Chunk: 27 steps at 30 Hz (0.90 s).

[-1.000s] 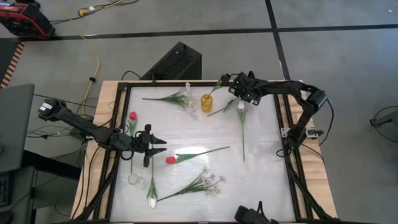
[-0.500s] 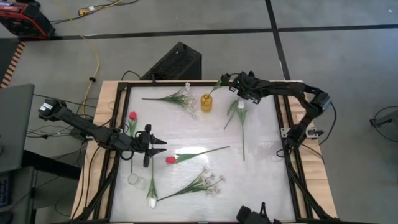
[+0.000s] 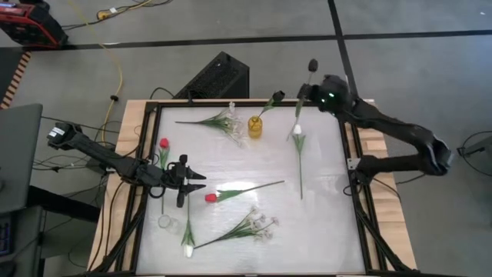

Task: Sort flowers into vase by color
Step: Put the black flower into the yellow vase

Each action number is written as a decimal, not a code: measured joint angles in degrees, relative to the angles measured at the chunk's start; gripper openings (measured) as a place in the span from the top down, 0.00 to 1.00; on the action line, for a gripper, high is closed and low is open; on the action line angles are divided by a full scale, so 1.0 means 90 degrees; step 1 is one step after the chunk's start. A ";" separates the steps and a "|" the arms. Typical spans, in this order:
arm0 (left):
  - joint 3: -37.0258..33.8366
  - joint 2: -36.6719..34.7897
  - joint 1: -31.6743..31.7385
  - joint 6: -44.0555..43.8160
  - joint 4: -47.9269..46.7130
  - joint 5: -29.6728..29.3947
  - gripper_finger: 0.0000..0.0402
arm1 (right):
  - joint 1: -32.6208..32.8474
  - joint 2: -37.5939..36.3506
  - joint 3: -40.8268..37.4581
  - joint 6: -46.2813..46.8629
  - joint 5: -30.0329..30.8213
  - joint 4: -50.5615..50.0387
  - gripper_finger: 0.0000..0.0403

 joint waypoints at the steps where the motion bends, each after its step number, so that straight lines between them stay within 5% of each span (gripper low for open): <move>1: 0.0000 0.0000 0.0000 0.0014 0.0016 0.0000 0.69 | 0.0251 -0.0187 0.0000 -0.0342 -0.0003 0.0105 0.93; 8: 0.0000 0.0000 0.0002 0.0153 0.0043 -0.0016 0.69 | 0.2640 -0.0636 0.0000 -0.2252 -0.0195 0.1759 0.94; 15: 0.0000 0.0000 0.0002 0.0155 0.0050 -0.0073 0.69 | 0.4508 0.0326 0.0000 -0.4057 -0.0053 0.3878 0.94; 20: 0.0000 0.0000 0.0002 0.0194 0.0057 -0.0080 0.69 | 0.4866 0.1400 0.0041 -0.5487 0.0002 0.5341 0.94; 27: 0.0000 0.0000 0.0002 0.0201 0.0057 -0.0092 0.69 | 0.4469 0.2765 0.1038 -0.5962 0.0145 0.5558 0.94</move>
